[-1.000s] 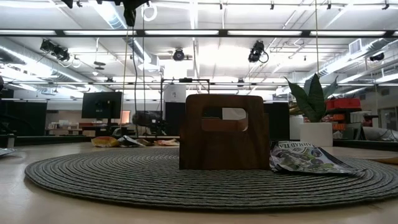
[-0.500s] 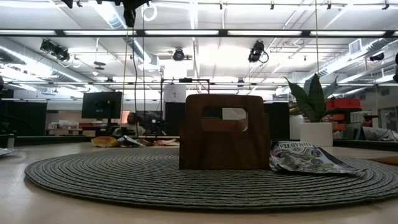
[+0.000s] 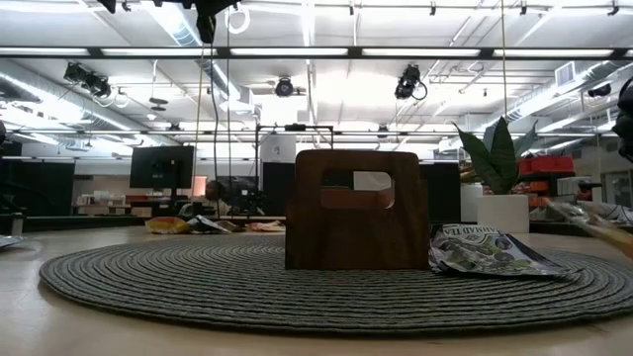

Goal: Pick & Place Tea
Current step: Put the orange tea bag into the top section of the wooden organizer

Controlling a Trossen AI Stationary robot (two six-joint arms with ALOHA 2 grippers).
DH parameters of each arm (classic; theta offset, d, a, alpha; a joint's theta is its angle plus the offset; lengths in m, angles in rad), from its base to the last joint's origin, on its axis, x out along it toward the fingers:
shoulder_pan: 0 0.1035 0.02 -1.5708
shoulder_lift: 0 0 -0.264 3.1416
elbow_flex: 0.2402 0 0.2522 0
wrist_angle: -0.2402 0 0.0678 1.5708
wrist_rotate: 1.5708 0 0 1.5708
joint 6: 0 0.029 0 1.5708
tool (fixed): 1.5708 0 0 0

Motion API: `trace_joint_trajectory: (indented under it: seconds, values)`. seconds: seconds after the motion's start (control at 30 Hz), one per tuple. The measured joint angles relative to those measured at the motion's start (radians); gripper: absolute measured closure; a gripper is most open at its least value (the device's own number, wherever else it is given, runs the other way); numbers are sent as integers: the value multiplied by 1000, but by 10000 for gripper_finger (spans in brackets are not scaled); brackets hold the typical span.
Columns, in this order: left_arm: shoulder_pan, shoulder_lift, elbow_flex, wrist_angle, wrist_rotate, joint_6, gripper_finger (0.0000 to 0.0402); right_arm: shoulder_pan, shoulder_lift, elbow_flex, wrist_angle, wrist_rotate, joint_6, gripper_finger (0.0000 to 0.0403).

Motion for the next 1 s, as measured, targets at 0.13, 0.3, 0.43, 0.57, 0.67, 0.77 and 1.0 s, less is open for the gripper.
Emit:
trace_joint_trajectory:
  seconds: [0.13, 0.3, 0.43, 0.57, 0.67, 0.77, 1.0]
  values:
    - [0, 0, 0, 0, -1, 1, 326, -10, 0, 0, 3, 24, -5, 399]
    - [0, 0, 0, -1, -8, 1, 326, -10, 0, 19, 3, 91, -24, 401]
    - [0, 0, 0, -6, -8, 0, 326, -14, 0, 62, -42, 135, -52, 401]
    - [0, 0, 0, -6, -8, 0, 326, -16, -1, 107, -100, 152, -62, 402]
    - [0, 0, 0, -6, -7, 0, 326, -16, -1, 133, -128, 184, -64, 402]
    - [0, 0, 0, -6, -7, 0, 326, -19, -1, 161, -163, 200, -64, 402]
    - [0, 0, 0, -6, -7, 0, 326, -58, -1, 243, -221, 245, -133, 403]
